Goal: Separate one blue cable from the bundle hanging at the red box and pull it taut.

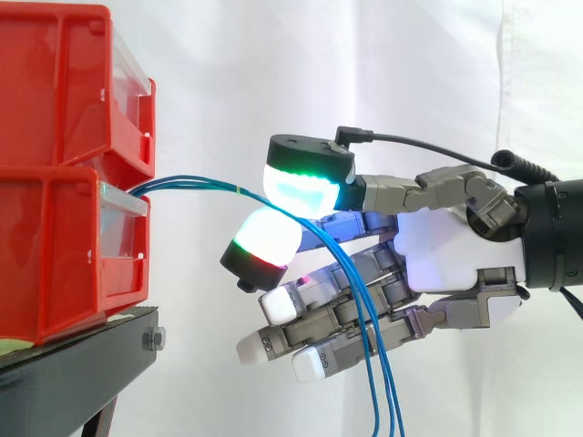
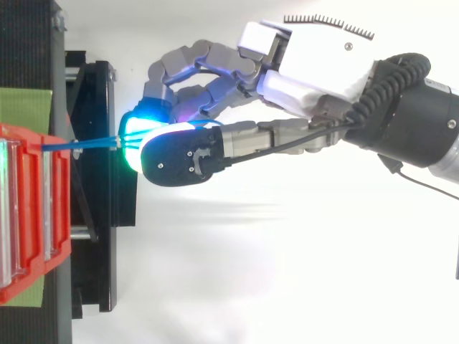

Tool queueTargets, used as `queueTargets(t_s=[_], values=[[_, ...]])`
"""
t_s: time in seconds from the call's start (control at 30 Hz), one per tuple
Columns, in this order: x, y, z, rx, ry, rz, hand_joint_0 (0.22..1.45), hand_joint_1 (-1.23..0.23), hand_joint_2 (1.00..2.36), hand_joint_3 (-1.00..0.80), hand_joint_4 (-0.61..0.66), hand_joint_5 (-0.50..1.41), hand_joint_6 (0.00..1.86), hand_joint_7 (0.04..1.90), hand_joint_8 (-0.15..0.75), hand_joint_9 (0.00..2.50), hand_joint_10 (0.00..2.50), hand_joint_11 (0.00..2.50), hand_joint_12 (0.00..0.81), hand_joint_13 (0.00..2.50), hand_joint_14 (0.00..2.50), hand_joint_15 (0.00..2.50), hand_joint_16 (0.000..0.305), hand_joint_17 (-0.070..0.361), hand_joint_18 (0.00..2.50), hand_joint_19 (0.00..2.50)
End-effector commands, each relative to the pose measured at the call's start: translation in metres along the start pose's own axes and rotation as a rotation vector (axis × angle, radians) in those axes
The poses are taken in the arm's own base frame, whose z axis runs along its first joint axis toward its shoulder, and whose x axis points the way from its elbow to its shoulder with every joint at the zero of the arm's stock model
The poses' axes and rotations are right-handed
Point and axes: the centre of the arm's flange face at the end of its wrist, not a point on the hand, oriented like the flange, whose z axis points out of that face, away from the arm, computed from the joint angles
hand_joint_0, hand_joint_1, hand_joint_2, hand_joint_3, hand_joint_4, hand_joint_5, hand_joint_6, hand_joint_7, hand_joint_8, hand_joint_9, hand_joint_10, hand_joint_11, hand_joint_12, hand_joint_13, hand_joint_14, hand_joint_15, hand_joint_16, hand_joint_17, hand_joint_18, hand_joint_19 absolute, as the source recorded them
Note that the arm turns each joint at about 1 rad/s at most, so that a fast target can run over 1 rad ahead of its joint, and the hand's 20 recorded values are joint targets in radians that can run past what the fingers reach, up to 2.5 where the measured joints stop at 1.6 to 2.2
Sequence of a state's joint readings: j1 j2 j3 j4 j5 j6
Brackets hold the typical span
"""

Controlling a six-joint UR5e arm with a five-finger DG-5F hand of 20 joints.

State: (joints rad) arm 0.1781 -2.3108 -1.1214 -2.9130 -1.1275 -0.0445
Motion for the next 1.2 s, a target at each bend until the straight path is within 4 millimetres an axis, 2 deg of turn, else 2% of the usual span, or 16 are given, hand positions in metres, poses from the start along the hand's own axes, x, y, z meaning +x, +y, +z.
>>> queueTargets(t_s=[0.0,0.13,0.17,0.23,0.57,0.73,0.8,0.87,0.9,0.97,1.17], values=[[-0.0001,0.0005,-0.0001,-0.001,0.000,0.000,0.82,-0.82,1.00,-0.48,0.04,-0.23,0.92,1.10,0.268,0.80,0.02,0.67,0.288,0.47,0.01,0.14,0.042,0.095,0.57,0.44],[-0.0001,0.0005,-0.0001,-0.001,0.000,0.000,0.84,-0.85,1.00,-0.50,-0.05,-0.23,0.92,1.09,0.226,0.86,0.02,0.67,0.279,0.51,0.01,0.15,0.041,0.093,0.58,0.41],[-0.0001,0.0005,-0.0001,-0.001,0.000,0.000,0.84,-0.87,1.00,-0.50,-0.08,-0.22,0.91,1.10,0.178,0.88,0.02,0.68,0.264,0.52,0.01,0.14,0.040,0.090,0.58,0.39],[-0.0001,0.0005,-0.0001,-0.001,0.000,0.000,0.84,-0.88,1.00,-0.50,-0.10,-0.22,0.91,1.10,0.149,0.87,0.02,0.68,0.257,0.53,0.01,0.14,0.037,0.084,0.58,0.35],[-0.0013,0.0004,0.0002,0.000,-0.002,0.000,0.66,-1.02,1.00,-0.50,-0.13,-0.24,0.87,1.07,0.123,0.79,0.02,0.61,0.247,0.51,0.00,0.13,0.035,0.078,0.55,0.30],[-0.0013,0.0004,0.0002,0.000,-0.002,0.000,0.63,-1.03,1.00,-0.50,-0.12,-0.24,0.86,1.02,0.126,0.78,0.02,0.63,0.248,0.51,0.01,0.14,0.035,0.079,0.56,0.31],[-0.0014,0.0001,-0.0001,0.002,-0.002,-0.001,0.54,-0.96,1.00,-0.50,-0.04,-0.24,0.84,0.95,0.160,0.79,0.02,0.63,0.262,0.52,0.01,0.14,0.037,0.084,0.56,0.33],[-0.0015,0.0000,-0.0002,0.004,-0.001,-0.002,0.51,-0.92,1.00,-0.50,-0.01,-0.24,0.84,0.94,0.178,0.80,0.02,0.64,0.276,0.53,0.01,0.15,0.039,0.088,0.57,0.33],[-0.0015,0.0000,-0.0002,0.004,-0.001,-0.002,0.47,-0.82,1.00,-0.50,0.03,-0.23,0.84,0.92,0.206,0.81,0.02,0.63,0.289,0.54,0.01,0.14,0.043,0.096,0.59,0.34],[-0.0015,0.0000,-0.0002,0.004,-0.001,-0.002,0.46,-0.66,1.00,-0.50,0.07,-0.22,0.82,0.90,0.238,0.83,0.02,0.62,0.309,0.54,0.01,0.15,0.046,0.105,0.61,0.36],[-0.0026,-0.0001,0.0000,0.004,-0.003,-0.002,0.49,-0.47,1.00,-0.50,0.10,-0.20,0.79,0.96,0.233,0.82,0.02,0.58,0.307,0.52,0.01,0.15,0.047,0.105,0.60,0.38]])
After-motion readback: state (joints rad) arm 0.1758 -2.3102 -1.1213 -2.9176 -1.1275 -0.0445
